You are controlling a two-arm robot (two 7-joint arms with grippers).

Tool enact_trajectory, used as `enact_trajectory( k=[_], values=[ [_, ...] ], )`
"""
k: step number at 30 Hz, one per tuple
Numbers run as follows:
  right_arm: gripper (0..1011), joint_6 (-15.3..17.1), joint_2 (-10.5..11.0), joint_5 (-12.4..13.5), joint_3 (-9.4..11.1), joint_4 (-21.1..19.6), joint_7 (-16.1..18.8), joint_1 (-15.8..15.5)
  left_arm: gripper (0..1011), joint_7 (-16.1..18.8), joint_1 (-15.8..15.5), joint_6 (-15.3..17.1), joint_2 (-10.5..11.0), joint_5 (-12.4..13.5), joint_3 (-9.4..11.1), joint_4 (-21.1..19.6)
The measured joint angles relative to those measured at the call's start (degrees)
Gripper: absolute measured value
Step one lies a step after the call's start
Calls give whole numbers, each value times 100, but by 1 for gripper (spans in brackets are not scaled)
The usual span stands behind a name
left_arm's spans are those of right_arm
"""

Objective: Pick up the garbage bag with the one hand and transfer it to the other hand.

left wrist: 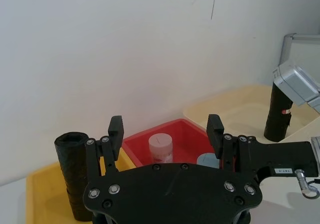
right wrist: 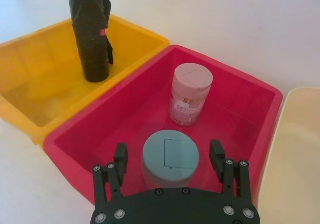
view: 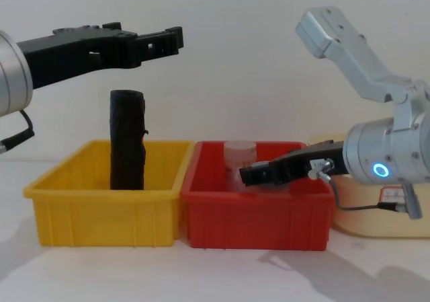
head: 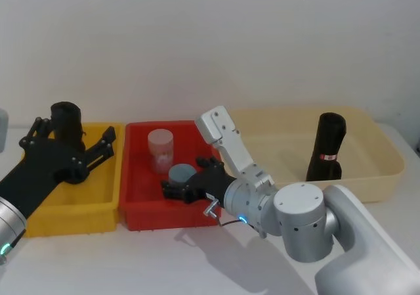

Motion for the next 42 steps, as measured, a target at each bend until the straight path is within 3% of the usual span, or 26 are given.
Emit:
enact_trajectory(
  k=[12,25,42],
  values=[
    [987,-4,-64,-6,24,171,-36,85,1001,0,0,0,0,0,0,0],
    [663,-13,-65,-97,-18,230,-9,121,1001,0,0,0,0,0,0,0],
    [663,-212,-64,-23,164,-170,-30,151,1001,0,0,0,0,0,0,0]
  ],
)
